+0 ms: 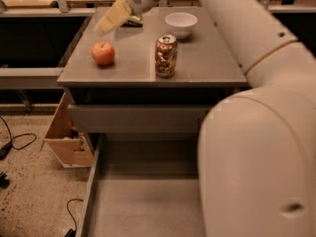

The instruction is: Pick apple from middle drawer and place on counter

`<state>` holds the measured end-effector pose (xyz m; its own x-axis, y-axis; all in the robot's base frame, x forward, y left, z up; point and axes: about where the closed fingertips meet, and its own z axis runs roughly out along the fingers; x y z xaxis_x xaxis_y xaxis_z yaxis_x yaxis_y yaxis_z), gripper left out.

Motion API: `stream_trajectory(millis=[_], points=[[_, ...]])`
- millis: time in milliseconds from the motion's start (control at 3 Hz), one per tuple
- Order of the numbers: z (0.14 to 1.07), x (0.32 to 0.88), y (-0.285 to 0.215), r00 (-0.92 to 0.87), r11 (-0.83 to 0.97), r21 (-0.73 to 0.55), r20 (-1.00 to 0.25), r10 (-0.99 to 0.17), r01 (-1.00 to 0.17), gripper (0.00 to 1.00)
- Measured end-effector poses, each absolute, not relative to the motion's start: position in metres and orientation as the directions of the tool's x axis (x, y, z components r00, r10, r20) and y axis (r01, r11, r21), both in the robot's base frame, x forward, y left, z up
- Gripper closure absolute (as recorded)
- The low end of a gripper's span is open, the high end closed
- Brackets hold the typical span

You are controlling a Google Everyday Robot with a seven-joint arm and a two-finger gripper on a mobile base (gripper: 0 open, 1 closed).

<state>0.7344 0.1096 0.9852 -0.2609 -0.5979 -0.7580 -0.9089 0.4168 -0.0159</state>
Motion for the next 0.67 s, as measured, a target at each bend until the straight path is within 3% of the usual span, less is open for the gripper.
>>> stream_trajectory(millis=[333,667], points=[[1.058,0.685,0.046,-0.26,0.531,-0.072,-0.811,-0.523,-0.844,0.0],[1.125,0.606,0.02,-0.26,0.66,-0.032,-0.904,-0.339,-0.75,0.0]])
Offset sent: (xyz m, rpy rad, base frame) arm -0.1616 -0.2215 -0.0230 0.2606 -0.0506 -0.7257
